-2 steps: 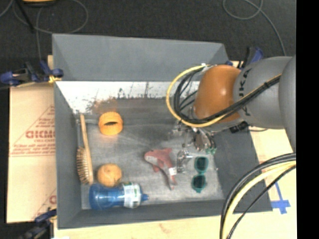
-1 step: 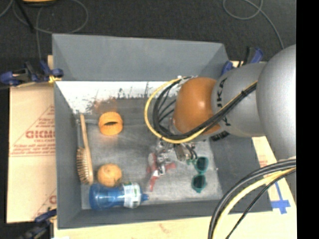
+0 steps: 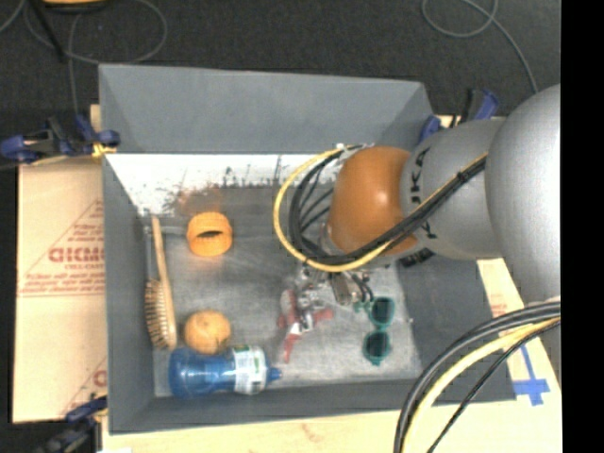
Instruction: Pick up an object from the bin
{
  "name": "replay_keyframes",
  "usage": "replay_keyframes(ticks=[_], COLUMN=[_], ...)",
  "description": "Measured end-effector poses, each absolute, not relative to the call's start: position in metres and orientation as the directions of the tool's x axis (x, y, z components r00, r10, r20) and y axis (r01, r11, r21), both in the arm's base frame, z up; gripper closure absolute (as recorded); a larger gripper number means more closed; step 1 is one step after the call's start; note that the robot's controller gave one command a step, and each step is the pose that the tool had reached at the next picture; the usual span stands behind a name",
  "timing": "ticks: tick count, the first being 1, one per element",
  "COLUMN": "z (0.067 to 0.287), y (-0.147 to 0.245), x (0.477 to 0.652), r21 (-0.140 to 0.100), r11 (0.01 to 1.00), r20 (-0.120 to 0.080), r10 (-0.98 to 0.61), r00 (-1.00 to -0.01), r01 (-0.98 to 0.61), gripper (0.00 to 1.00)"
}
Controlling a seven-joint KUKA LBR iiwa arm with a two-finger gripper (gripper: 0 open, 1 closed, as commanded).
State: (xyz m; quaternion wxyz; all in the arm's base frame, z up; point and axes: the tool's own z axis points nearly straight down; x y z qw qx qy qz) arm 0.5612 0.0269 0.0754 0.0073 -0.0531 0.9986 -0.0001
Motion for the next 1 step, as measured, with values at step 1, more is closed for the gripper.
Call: replay_keyframes(ticks=[1], z=[0.2399], y=[0.0794], x=[0.5008], r21=[0.002], r11=[0.997], r20=[-0.007], r10=[-0.073], r00=[-0.997], r01=[-0.073], gripper=[1.0])
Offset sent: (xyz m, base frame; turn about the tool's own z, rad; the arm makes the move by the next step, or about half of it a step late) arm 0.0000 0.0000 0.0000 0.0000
